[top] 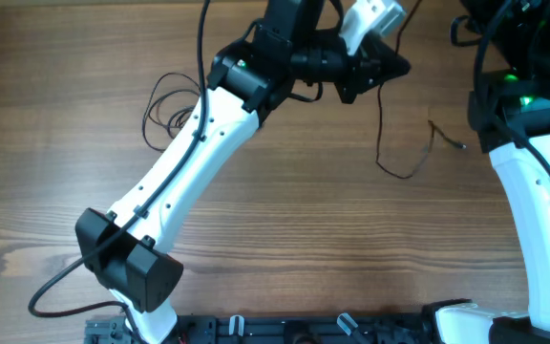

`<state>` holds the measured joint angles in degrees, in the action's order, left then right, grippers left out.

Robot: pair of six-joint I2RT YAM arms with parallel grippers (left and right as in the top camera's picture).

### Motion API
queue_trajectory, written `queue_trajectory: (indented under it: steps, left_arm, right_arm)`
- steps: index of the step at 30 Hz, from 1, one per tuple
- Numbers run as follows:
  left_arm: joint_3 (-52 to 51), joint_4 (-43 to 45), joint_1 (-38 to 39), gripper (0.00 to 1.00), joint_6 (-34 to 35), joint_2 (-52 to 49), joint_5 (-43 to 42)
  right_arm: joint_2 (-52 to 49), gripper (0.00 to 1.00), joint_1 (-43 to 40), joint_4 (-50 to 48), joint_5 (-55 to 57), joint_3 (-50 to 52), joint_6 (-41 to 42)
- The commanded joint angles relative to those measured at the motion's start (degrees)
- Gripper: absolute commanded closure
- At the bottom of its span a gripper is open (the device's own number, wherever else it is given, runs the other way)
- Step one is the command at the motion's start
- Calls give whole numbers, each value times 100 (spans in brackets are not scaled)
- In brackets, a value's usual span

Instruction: Untangle cables

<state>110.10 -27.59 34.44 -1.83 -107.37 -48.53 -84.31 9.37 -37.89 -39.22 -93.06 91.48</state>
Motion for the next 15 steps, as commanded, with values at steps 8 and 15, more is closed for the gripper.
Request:
queue_trajectory:
  steps: [8, 15]
  left_arm:
    - [55, 3228, -1836, 96, 1956, 367, 1259]
    - [63, 6301, -3716, 96, 3067, 367, 3285]
  right_arm:
    - [20, 9, -1058, 2463, -732, -83, -1543]
    - [20, 6, -1128, 3606, -1530, -83, -3086]
